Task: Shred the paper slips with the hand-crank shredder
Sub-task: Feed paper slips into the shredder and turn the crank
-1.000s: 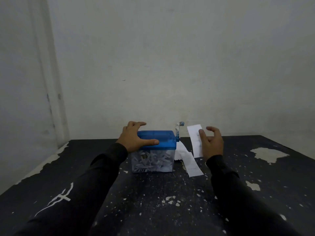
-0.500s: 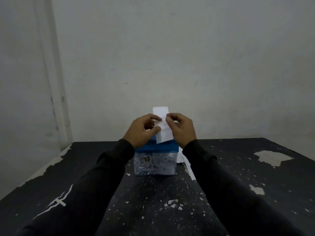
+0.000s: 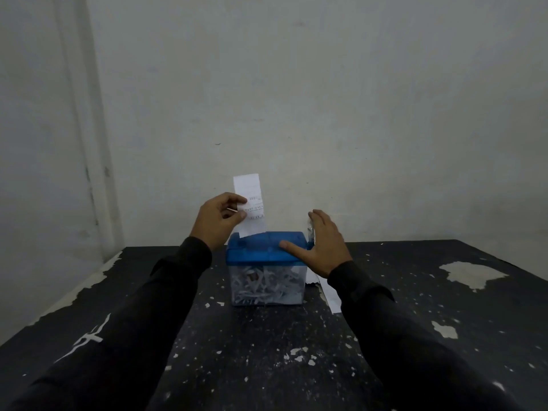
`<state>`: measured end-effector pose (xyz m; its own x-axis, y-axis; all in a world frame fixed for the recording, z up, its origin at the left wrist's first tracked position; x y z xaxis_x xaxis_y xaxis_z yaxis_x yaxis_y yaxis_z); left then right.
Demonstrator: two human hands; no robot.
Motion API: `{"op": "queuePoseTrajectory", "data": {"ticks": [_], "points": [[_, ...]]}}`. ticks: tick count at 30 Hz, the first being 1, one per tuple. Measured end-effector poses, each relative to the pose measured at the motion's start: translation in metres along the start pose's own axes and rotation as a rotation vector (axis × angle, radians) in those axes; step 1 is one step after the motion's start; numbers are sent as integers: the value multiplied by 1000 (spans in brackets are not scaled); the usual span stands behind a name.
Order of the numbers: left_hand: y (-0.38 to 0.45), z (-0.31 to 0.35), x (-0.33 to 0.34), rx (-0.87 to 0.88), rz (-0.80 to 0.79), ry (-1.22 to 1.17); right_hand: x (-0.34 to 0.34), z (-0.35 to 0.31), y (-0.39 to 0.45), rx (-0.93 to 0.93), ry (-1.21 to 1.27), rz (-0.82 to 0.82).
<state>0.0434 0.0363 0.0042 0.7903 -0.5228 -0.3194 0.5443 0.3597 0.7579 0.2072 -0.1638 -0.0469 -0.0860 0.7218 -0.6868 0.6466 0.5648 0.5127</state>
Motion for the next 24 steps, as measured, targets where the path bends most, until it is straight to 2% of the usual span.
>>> {"op": "queuePoseTrajectory", "data": {"ticks": [8,14,18,24], "points": [[4,-1,1,-30,-90,-15,0,-1,-2,26,-19,-20],[-3,-4,6,-36,-103,-3,-1,-2,-3,17,-71,-52],[-6,-2,7,-24,-112,30,-3,-1,-3,17,-16,-70],[-6,-1,8,-19,-131,50,5,5,11,138,-44,-264]]}}
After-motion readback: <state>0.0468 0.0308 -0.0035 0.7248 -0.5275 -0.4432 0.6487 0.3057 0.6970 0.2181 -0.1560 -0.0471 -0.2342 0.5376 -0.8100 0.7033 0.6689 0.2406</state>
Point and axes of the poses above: each hand's wrist, its own y-axis towards the middle knuckle, its own x-axis out of the palm, z = x × y, the point moved 5 cm from there along y, towards the middle knuckle, and after that the axes turned 8 degrees about x, right-handed, at the moved point
